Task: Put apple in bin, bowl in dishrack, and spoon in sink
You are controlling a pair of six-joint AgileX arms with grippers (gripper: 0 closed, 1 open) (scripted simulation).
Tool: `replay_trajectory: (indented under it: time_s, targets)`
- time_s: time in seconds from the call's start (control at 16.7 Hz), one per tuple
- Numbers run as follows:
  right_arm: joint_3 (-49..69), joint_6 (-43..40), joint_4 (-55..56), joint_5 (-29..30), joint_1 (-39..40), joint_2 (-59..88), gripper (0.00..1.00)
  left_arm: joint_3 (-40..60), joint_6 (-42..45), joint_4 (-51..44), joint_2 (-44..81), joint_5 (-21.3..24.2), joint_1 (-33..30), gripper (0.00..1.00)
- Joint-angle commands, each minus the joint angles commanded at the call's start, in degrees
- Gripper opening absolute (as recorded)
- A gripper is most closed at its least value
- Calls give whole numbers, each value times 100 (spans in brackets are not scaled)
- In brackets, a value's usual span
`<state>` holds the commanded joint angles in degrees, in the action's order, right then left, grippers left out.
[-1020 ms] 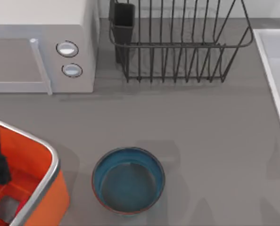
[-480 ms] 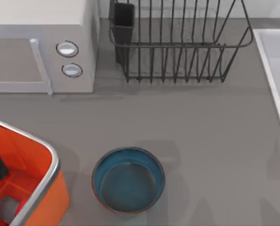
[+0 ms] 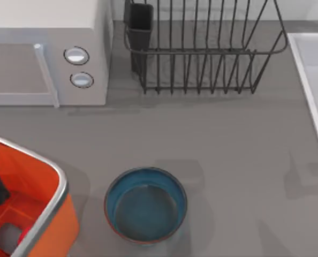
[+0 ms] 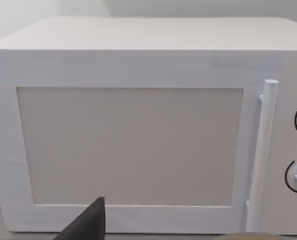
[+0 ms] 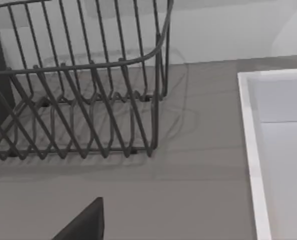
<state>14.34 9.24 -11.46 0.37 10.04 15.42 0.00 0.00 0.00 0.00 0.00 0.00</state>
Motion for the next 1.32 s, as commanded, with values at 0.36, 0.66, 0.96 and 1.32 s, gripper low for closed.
replay_trajectory:
  time_s: [0.36, 0.66, 0.96, 1.32]
  targets:
    - [2638, 1501, -2006, 7, 1559, 3032, 100, 0, 0, 0, 0, 0, 0, 100]
    - [5129, 2739, -3824, -9, 2772, 6023, 100, 0, 0, 0, 0, 0, 0, 100]
    - [7130, 3661, -5329, -25, 3594, 8538, 100, 0, 0, 0, 0, 0, 0, 100]
    - [8123, 4103, -6131, -29, 3929, 9739, 100, 0, 0, 0, 0, 0, 0, 100]
